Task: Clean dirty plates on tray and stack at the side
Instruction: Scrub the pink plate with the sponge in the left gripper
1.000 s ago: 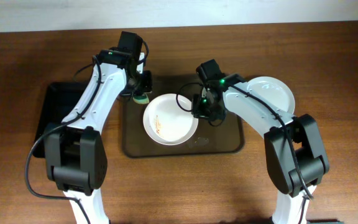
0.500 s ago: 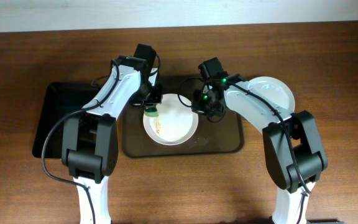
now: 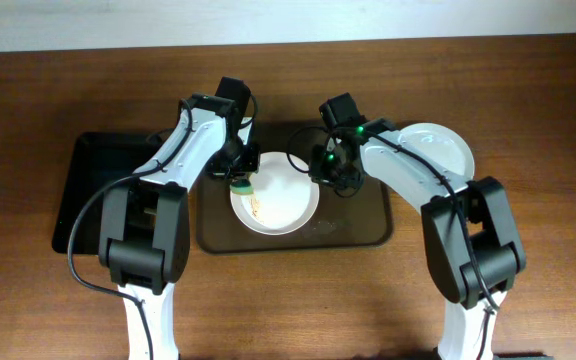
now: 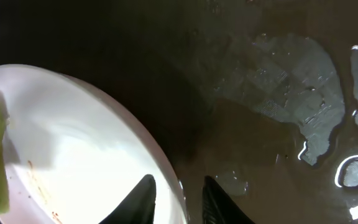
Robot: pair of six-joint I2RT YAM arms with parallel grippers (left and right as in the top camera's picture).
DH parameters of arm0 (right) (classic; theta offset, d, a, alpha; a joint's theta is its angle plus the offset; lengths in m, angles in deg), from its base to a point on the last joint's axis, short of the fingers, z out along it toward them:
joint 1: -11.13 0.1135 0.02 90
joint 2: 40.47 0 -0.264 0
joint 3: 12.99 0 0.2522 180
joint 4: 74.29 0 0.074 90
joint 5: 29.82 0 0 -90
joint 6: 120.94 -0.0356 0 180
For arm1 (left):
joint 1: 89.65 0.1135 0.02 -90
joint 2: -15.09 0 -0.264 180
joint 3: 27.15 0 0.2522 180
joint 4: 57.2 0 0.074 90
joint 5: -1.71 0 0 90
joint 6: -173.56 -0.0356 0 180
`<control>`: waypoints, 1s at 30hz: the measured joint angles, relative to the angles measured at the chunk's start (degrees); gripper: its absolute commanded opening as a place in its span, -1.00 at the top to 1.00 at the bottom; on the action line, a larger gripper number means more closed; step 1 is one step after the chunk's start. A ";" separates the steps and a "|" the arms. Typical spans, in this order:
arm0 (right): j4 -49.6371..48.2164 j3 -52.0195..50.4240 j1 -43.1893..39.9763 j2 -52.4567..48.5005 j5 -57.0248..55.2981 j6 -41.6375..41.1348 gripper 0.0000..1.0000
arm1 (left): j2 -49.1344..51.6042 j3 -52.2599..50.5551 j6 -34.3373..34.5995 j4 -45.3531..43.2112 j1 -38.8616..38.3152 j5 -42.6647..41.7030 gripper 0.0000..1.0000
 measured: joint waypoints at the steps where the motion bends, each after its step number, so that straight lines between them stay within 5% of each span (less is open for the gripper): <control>1: -0.20 0.00 0.07 -0.48 0.00 -0.76 0.49 | 0.00 -0.09 0.00 -0.63 0.00 0.04 0.99; 5: -0.50 0.00 1.05 -1.70 -0.02 -3.15 0.52 | 0.00 -0.26 -0.02 -4.92 0.00 0.52 0.99; 8: -1.62 0.00 2.38 -1.81 -0.20 -4.37 0.92 | 0.00 -0.35 -0.02 -7.56 -0.04 2.16 0.99; 17: -4.52 0.00 3.28 -2.78 0.28 -7.82 0.92 | 0.00 -1.01 0.02 -4.13 -0.04 4.57 0.99; 27: -4.72 0.02 3.28 -2.89 0.70 -8.09 0.92 | -2.51 -8.57 4.24 -10.27 -0.11 4.55 0.99; 30: -4.98 0.00 3.28 -2.91 0.63 -8.31 0.92 | -2.93 -10.23 3.89 -18.71 -0.70 5.79 0.99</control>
